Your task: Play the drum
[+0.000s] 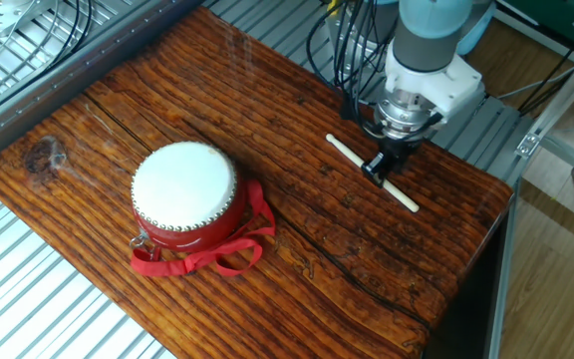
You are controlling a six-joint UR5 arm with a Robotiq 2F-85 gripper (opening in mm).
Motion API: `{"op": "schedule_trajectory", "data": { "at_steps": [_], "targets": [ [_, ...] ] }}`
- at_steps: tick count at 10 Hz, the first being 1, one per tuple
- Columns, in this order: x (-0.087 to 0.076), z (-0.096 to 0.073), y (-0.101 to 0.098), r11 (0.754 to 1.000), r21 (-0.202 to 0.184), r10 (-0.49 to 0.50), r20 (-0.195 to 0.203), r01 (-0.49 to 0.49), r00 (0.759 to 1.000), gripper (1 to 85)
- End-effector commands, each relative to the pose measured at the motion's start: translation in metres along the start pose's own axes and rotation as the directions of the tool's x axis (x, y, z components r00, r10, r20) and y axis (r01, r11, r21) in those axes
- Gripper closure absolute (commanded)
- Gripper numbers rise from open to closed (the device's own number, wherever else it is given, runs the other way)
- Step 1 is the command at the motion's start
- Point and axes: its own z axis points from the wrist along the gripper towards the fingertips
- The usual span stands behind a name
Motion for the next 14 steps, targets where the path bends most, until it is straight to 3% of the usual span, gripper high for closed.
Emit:
{"op": "schedule_trajectory", "data": {
  "at_steps": [1, 6, 14],
  "targets": [
    [-0.003, 0.005, -0.001, 1.0, 0.007, -0.018, 0.005, 0.018, 1.0, 42.3],
    [-0.001, 0.013, 0.008, 1.0, 0.006, -0.006, -0.017, 0.007, 1.0, 42.0],
    [-0.001, 0.014, 0.008, 1.0, 0.016, -0.014, -0.012, 0.014, 1.0, 42.7]
  ]
}}
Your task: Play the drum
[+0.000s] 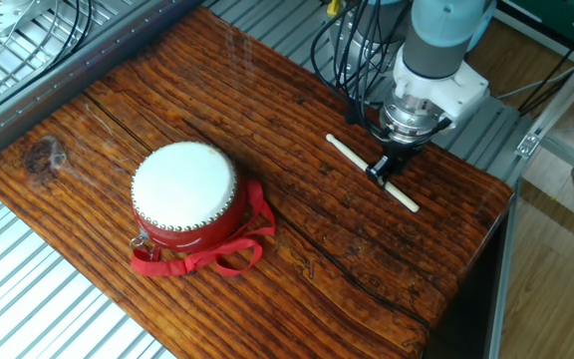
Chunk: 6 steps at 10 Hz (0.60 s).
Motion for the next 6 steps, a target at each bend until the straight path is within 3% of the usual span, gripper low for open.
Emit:
{"op": "schedule_trajectory", "data": {
  "at_steps": [1, 6],
  "targets": [
    [-0.0023, -0.0001, -0.002, 1.0, 0.006, 0.006, 0.01, -0.006, 1.0, 43.0],
    [-0.0019, 0.0052, -0.0066, 1.0, 0.021, 0.003, 0.008, -0.003, 1.0, 45.3]
  ]
}}
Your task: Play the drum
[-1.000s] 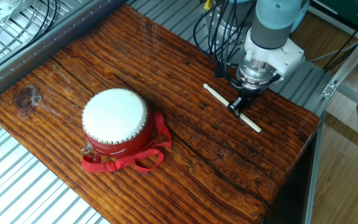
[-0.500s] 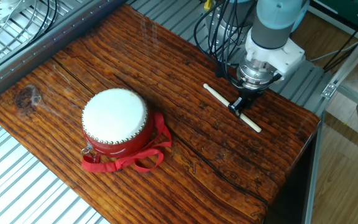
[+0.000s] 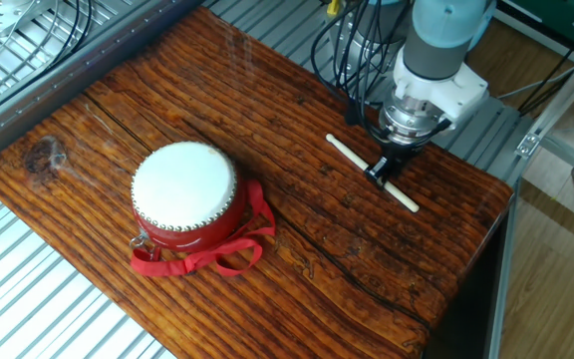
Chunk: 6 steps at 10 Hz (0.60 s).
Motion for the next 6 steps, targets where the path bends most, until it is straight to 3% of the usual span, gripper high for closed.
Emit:
{"op": "schedule_trajectory", "data": {
  "at_steps": [1, 3, 6],
  "targets": [
    [-0.0034, 0.0023, -0.0009, 1.0, -0.001, 0.004, 0.014, -0.004, 1.0, 45.3],
    [-0.0046, 0.0026, 0.0013, 1.0, -0.009, 0.004, 0.019, -0.004, 1.0, 46.3],
    [-0.0033, 0.0028, 0.0014, 1.0, -0.008, 0.021, 0.013, -0.021, 1.0, 57.0]
  ]
}}
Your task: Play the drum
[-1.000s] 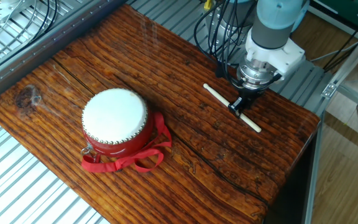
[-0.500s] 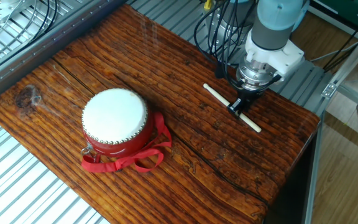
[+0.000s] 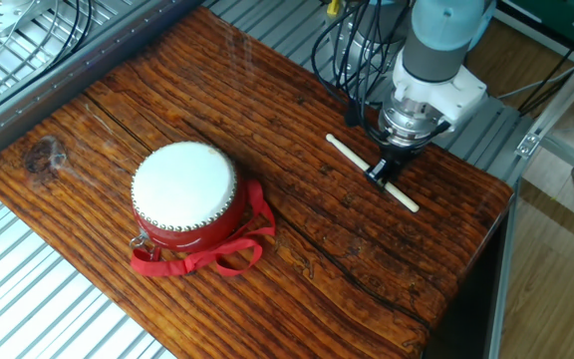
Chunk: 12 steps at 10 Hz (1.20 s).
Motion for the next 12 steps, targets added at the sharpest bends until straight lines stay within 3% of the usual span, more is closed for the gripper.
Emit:
{"op": "schedule_trajectory", "data": {
  "at_steps": [1, 4, 6, 7, 9, 10, 12],
  "targets": [
    [-0.002, 0.0, 0.001, 1.0, -0.008, 0.023, 0.009, -0.023, 1.0, 61.7],
    [-0.001, -0.002, 0.009, 0.999, -0.035, 0.042, 0.0, -0.042, 0.999, 84.7],
    [0.001, -0.014, 0.01, 0.998, -0.041, 0.042, -0.009, -0.042, 0.999, 84.7],
    [0.002, -0.03, 0.005, 0.999, -0.023, 0.046, -0.021, -0.047, 0.999, 84.7],
    [0.004, -0.055, -0.003, 0.998, -0.03, 0.06, -0.029, -0.061, 0.998, 84.7],
    [0.007, -0.066, -0.01, 0.998, -0.048, 0.04, -0.027, -0.041, 0.999, 84.7],
    [0.028, -0.102, -0.038, 0.997, -0.072, -0.002, -0.065, -0.003, 0.998, 84.7]
  ]
}}
